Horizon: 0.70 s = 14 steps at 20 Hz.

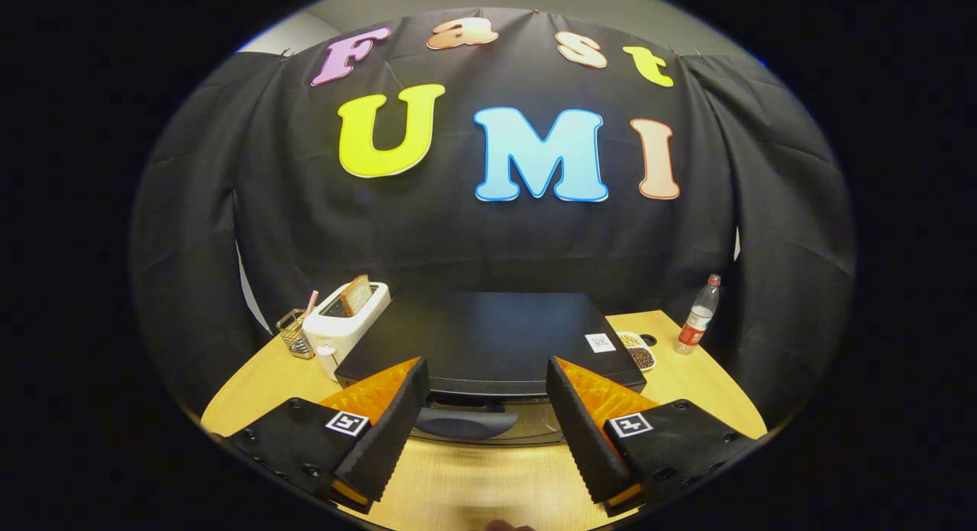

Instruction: Open the toaster oven, put the food inside, and close the toaster oven door.

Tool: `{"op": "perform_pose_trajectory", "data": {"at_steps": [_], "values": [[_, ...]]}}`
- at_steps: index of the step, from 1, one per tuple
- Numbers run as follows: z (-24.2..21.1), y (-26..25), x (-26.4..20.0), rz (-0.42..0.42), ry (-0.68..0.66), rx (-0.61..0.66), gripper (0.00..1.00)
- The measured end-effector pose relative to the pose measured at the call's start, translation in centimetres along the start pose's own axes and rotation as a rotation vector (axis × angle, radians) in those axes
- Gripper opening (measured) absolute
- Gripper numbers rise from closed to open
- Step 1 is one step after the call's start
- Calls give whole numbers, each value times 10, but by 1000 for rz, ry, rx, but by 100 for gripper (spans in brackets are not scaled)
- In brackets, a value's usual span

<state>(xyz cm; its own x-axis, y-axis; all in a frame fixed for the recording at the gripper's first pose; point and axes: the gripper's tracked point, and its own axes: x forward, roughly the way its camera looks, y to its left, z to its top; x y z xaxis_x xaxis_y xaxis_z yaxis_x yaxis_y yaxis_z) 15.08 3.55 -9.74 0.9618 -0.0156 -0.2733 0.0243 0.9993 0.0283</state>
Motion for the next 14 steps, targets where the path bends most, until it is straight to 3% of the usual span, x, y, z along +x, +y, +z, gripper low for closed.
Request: {"op": "perform_pose_trajectory", "data": {"at_steps": [14], "values": [[-53, 16, 46, -10, 93, -25, 99]]}}
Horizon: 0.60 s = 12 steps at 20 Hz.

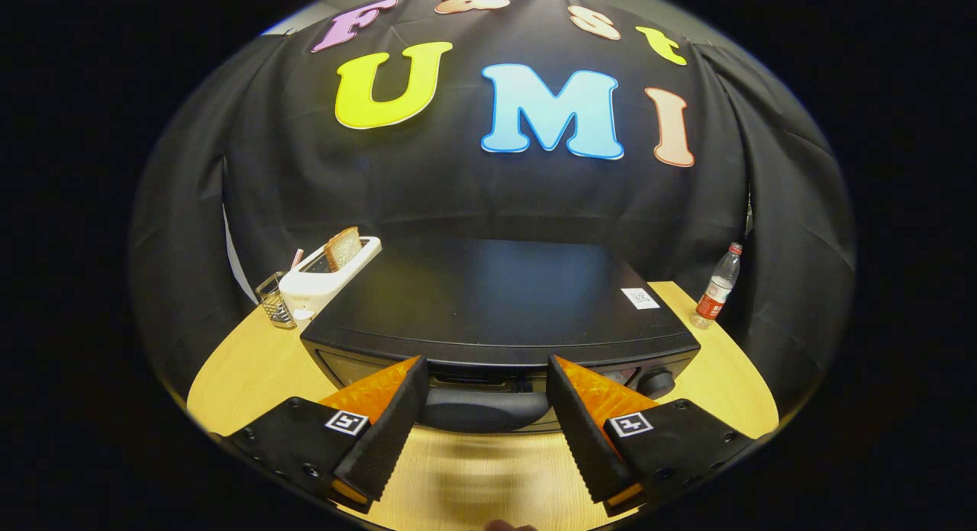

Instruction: Open the toaster oven, put the food inside, and close the toaster oven door.

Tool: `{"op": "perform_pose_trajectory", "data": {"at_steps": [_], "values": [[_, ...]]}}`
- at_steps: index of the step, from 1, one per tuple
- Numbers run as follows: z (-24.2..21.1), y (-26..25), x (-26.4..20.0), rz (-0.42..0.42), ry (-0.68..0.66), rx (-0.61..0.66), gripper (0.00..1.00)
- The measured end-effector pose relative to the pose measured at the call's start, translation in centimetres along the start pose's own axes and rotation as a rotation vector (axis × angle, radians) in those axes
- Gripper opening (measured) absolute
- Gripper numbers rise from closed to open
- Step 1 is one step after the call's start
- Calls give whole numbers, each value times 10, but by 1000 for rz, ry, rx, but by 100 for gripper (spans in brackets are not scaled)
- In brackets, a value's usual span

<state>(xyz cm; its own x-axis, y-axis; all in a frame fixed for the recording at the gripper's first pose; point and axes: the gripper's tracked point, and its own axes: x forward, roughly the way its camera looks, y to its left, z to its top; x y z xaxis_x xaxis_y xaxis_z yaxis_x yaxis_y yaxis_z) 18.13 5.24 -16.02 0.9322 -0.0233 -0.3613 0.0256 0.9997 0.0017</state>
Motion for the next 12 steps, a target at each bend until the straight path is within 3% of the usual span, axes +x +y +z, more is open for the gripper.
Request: {"op": "perform_pose_trajectory", "data": {"at_steps": [12], "values": [[-17, 2, -14, 1, 63, 18, 98]]}}
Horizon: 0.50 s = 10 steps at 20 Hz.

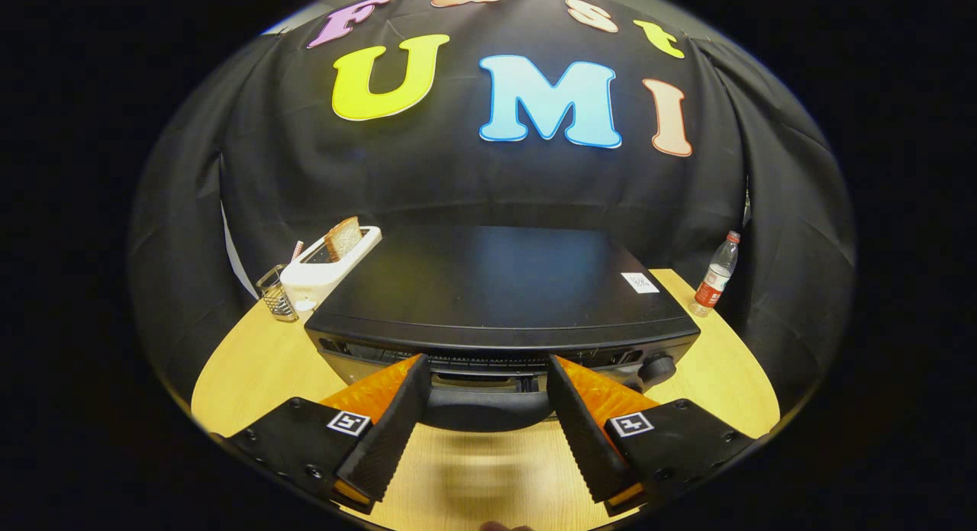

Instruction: Open the toaster oven, put the food inside, and close the toaster oven door.

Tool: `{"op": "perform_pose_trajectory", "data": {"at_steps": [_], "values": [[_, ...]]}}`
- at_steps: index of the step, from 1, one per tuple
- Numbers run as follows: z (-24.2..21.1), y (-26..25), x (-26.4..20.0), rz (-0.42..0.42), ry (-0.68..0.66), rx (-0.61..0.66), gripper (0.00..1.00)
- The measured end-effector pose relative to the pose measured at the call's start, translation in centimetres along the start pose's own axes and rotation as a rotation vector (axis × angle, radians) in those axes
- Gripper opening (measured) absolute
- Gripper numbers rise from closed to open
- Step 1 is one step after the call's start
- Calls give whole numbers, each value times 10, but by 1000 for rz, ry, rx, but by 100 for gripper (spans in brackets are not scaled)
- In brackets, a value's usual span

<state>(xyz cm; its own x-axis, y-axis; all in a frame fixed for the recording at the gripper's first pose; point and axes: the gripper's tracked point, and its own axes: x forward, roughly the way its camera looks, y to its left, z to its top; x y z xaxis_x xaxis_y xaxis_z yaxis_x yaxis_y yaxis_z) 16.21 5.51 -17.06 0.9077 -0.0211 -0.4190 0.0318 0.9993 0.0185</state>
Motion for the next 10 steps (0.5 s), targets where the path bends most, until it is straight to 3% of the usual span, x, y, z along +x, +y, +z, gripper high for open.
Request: {"op": "perform_pose_trajectory", "data": {"at_steps": [10], "values": [[-30, -1, -24, 21, 64, -2, 98]]}}
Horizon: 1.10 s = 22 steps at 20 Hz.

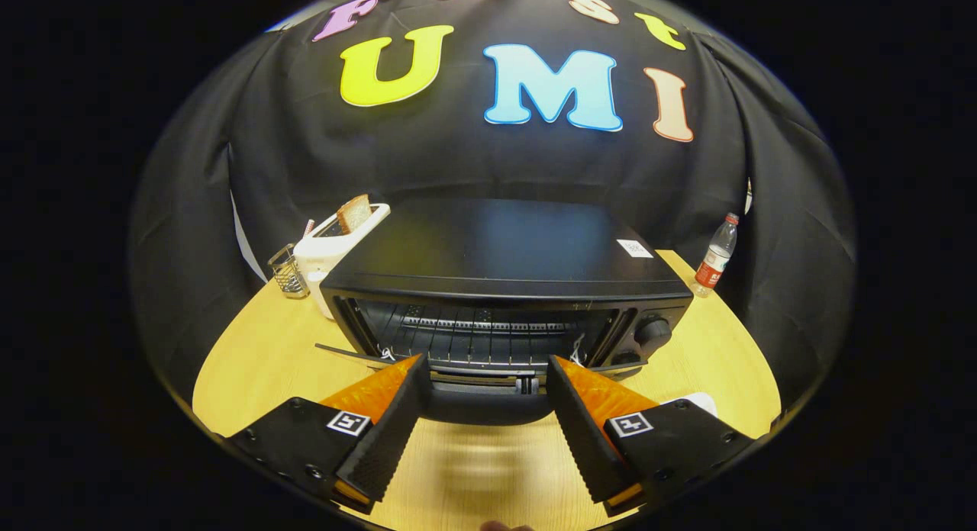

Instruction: Open the toaster oven, put the food inside, and close the toaster oven door.

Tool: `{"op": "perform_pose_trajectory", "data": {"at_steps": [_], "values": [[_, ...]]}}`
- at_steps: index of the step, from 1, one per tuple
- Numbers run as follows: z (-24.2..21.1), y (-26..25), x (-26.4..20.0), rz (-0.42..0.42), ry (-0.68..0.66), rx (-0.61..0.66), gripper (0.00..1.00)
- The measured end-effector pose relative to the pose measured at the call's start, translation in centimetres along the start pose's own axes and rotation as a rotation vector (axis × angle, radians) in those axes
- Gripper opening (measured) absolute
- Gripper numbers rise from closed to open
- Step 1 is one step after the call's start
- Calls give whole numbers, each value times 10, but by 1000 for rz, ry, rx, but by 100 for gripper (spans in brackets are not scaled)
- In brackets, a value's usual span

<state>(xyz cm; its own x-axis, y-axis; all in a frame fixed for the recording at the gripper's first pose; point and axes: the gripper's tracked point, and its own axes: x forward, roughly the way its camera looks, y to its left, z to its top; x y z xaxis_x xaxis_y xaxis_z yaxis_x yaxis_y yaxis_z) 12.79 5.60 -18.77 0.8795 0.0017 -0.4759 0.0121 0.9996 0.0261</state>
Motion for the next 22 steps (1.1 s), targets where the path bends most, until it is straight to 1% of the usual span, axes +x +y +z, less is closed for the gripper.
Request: {"op": "perform_pose_trajectory", "data": {"at_steps": [3, 9, 13, 16, 19, 22], "values": [[-6, 0, -4, 2, 9, -7, 98], [-41, 2, -18, 15, 78, -36, 98], [-71, 4, -23, 42, 158, -21, 98], [-112, 4, -21, 69, 266, -4, 98], [-143, -8, -15, 57, 364, 21, 98], [-156, -20, -22, 54, 396, 23, 98]]}}
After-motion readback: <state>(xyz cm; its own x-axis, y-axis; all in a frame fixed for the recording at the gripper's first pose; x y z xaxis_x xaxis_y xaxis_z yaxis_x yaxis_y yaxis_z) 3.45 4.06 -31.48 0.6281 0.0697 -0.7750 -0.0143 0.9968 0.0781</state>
